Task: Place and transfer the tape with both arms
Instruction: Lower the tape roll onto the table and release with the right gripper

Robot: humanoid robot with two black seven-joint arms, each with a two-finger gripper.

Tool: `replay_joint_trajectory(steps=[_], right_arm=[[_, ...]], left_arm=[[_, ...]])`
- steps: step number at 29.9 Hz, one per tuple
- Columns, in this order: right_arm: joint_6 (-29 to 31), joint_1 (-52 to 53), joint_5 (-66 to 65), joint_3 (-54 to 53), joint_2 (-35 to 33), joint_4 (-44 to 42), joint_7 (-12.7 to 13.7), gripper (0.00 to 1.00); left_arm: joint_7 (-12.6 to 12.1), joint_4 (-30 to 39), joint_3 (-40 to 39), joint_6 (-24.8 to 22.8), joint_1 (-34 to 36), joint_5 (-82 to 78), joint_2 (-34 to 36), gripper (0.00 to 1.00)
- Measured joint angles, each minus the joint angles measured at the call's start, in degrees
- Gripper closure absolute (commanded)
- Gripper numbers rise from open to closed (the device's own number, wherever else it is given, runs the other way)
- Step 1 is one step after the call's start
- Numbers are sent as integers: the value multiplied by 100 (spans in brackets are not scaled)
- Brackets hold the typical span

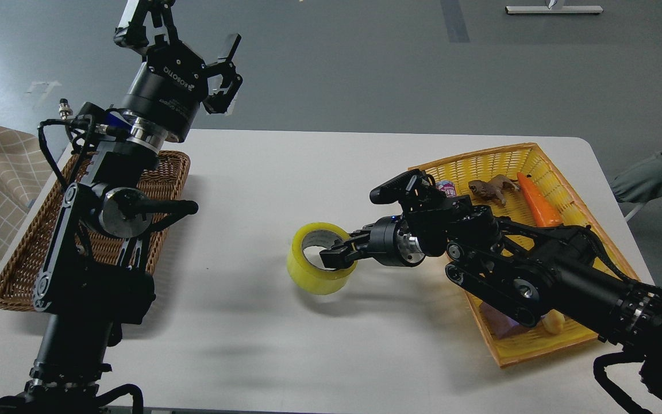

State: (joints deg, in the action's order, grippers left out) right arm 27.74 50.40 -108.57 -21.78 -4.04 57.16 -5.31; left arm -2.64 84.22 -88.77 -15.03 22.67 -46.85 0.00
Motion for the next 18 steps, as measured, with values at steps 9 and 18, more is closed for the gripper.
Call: replay_joint_trajectory(steps=[9, 18], right_arm=[[-39, -59, 53, -71, 8, 14, 162, 48], [-167, 6, 91, -551, 11, 53, 177, 5]], left_arm=[[3, 4, -1, -25, -42, 0, 0, 2], [3, 7, -4, -26, -46, 0, 0, 2]])
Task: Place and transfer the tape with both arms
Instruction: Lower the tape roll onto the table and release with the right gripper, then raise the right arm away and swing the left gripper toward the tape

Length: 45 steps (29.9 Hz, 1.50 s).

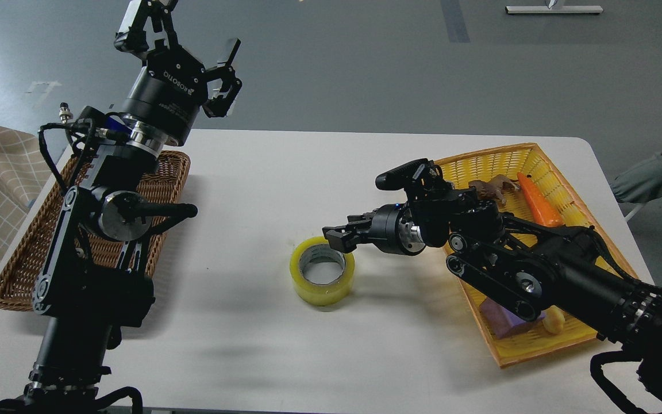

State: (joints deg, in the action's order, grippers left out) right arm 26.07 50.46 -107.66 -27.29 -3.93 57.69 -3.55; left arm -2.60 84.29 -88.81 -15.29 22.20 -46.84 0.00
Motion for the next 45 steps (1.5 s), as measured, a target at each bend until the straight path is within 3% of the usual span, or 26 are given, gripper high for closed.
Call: replay_joint_trajectory(steps=[2, 8, 13, 22, 29, 36, 38, 40, 43, 45], right_arm=[[-187, 30, 6, -176, -8, 104, -3, 0], [-965, -247, 54, -980, -293, 743, -14, 0], [-1101, -934, 235, -2161, -551, 1525, -17, 0], [-1065, -2241, 1630, -4297, -648, 2826, -11, 0], [-976, -2942, 4095, -5329, -808, 3364, -16, 0], [-151, -3288, 5287, -6009, -1109, 3565, -58, 0], [50, -3305, 5594, -6132, -1116, 3567, -56, 0], [151, -3287, 5759, -6191, -1134, 3569, -47, 0], [187, -3210, 5861, -6309, -1126, 3555, -42, 0], [191, -3164, 5995, -6360, -1116, 3527, -29, 0]], left_arm=[[0, 0, 9, 13, 0, 0, 0, 2], [0, 1, 5, 31, 21, 0, 0, 2], [-5, 15, 68, -15, 74, -1, 0, 2], [-11, 32, 183, 203, 314, -89, 0, 2], [-3, 456, 287, 149, 214, -82, 0, 2], [-17, 797, 436, 171, 96, -85, 0, 2], [71, 800, 394, 171, 42, -84, 0, 2], [397, 802, 402, 15, -73, -85, 0, 2], [884, 809, 413, -660, -272, -84, 0, 2], [973, 810, 398, -996, -334, -81, 0, 2]])
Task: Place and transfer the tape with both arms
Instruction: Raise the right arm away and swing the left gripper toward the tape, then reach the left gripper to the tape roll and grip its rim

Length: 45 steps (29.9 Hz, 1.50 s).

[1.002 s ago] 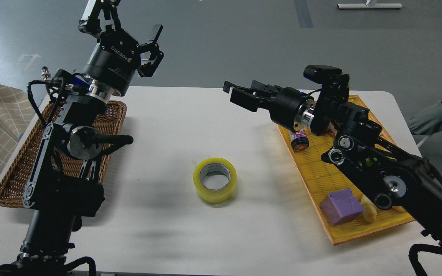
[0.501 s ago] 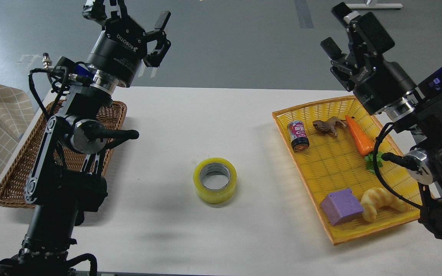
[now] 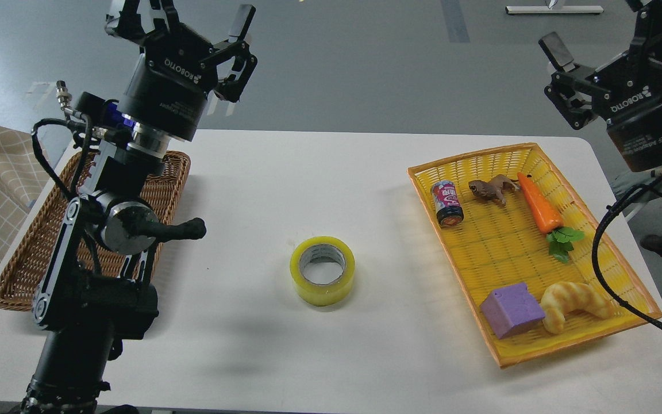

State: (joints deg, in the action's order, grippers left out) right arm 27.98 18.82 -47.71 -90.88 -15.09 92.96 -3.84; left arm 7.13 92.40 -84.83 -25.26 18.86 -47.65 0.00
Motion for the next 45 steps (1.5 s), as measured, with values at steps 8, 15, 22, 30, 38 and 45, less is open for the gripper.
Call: replay_joint_trajectory(steps=[8, 15, 22, 30, 38, 45], right_arm=[[2, 466, 585, 12, -60, -235, 136, 0], [3, 493, 604, 51, -35, -331, 172, 0], [3, 512, 604, 167, 7, -309, 173, 0], [3, 528, 567, 189, -86, -358, 174, 0], [3, 600, 560, 173, -96, -435, 178, 0], [3, 798, 378, 187, -343, -629, 314, 0]], left_arm=[[-160, -80, 167, 493, -20, -494, 195, 2], [-172, -422, 1387, 2594, 191, -4500, 143, 2], [-792, -352, 1951, 2886, 561, -5518, 292, 2], [-844, -558, 2993, 2881, 989, -5940, 1150, 2], [-864, -1164, 3772, 2876, 1137, -6774, 2082, 2], [-888, -1197, 4366, 2876, 870, -6932, 2791, 2]])
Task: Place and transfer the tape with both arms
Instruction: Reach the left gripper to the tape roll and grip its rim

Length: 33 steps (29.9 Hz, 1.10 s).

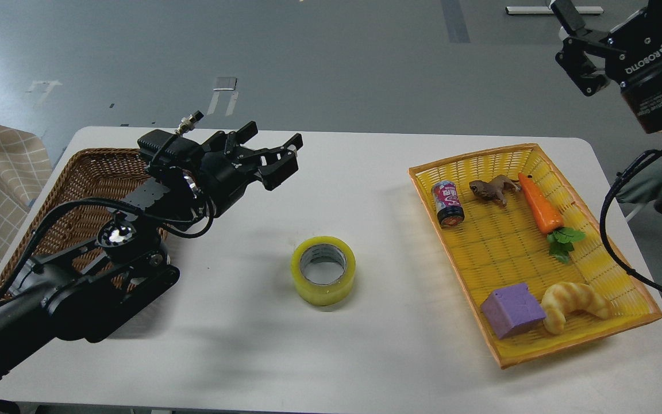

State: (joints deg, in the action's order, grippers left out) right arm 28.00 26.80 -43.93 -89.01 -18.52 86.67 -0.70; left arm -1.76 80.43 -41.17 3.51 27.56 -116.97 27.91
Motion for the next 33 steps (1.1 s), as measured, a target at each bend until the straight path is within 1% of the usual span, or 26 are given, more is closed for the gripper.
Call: replay_joint_trajectory(steps=[6, 13, 17, 20, 23, 25, 29, 33], right_arm=[[1, 138, -10, -9, -18, -13, 10, 0], [0, 160, -34, 5, 5, -92, 52, 0], [1, 223, -36, 15, 9, -306, 115, 0], [0, 242, -37, 16, 9, -456, 136, 0], [0, 241, -37, 16, 2, -489, 143, 0], [0, 234, -37, 15, -9, -492, 143, 0], [0, 235, -37, 9, -32, -492, 143, 0], [0, 251, -37, 0, -47, -485, 143, 0]], left_arm=[[-26, 16, 119, 0, -401, -46, 85, 2], [-53, 146, 596, -45, -407, -112, 107, 2], [-79, 150, 895, -264, -323, -232, 8, 2], [-198, 133, 952, -503, -207, -253, -262, 2], [-467, -25, 967, -746, -38, -252, -608, 2], [-564, -181, 970, -838, 13, -249, -792, 2], [-604, -392, 973, -898, 36, -247, -1013, 2], [-606, -539, 1031, -919, 19, -247, -1023, 2]])
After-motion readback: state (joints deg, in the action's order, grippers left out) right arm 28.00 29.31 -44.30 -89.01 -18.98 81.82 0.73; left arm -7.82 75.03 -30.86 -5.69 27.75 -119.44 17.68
